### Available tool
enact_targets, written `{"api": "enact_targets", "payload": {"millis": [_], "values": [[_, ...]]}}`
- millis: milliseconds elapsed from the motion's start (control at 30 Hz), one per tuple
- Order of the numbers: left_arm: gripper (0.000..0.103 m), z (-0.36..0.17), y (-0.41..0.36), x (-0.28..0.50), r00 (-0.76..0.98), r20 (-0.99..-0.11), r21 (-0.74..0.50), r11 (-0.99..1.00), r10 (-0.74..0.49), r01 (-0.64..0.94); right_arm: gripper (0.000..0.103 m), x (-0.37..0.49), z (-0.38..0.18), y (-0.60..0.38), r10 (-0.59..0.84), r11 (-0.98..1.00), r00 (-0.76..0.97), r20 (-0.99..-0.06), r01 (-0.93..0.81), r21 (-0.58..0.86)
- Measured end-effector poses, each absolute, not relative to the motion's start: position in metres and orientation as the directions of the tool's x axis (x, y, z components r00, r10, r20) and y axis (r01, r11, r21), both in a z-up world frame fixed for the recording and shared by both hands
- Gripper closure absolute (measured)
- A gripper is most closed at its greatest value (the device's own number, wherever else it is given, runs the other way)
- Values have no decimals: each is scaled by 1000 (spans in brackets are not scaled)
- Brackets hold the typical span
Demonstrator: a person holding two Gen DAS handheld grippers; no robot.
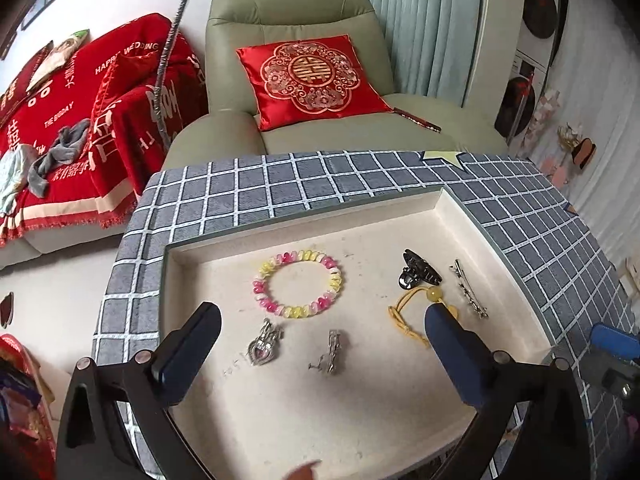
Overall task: Organize jewelry
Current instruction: 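Move both tools back to the jewelry on the tablecloth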
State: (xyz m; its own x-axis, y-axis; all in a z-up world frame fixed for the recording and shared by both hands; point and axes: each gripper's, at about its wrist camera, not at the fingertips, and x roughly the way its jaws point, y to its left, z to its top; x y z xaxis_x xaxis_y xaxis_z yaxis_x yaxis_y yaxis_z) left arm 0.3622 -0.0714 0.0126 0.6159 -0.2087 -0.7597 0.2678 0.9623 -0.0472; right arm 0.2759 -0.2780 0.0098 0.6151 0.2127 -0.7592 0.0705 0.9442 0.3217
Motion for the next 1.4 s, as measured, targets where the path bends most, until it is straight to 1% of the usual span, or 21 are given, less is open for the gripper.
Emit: {"api": "enact_targets", "payload": {"millis": [33,100,133,167,267,533,667,800,900,1100,1400], "values": [[0,14,-70,360,616,-759,-49,962,-210,268,16,274,12,-277,216,944,619,-755,66,325],[0,19,-67,352,623,-752,-45,961,-213,274,14,268,17,-275,215,944,638,-740,58,324],[0,19,-64,345,630,-747,-44,961,-214,274,11,265,19,-273,210,946,644,-736,55,318],[0,21,-61,340,635,-742,-43,960,-215,275,0,263,21,-272,207,948,651,-730,52,315],[0,26,-53,321,632,-736,-51,951,-243,306,0,250,27,-272,215,944,671,-709,43,327],[0,27,-27,267,621,-733,-71,939,-278,336,0,231,22,-272,208,951,598,-774,62,304],[0,16,-22,244,588,-754,-79,928,-294,363,0,224,13,-274,196,953,580,-791,77,293],[0,3,-29,223,576,-768,-34,917,-279,398,0,219,3,-274,171,960,555,-814,90,264],[0,-7,-35,211,556,-782,-35,910,-282,413,0,217,-3,-275,164,961,537,-827,101,256],[0,-18,-48,199,550,-791,-2,899,-269,438,0,216,-22,-277,137,965,491,-860,131,228],[0,-33,-60,204,510,-818,-7,891,-266,453,0,223,-41,-280,104,966,470,-877,163,202]]}}
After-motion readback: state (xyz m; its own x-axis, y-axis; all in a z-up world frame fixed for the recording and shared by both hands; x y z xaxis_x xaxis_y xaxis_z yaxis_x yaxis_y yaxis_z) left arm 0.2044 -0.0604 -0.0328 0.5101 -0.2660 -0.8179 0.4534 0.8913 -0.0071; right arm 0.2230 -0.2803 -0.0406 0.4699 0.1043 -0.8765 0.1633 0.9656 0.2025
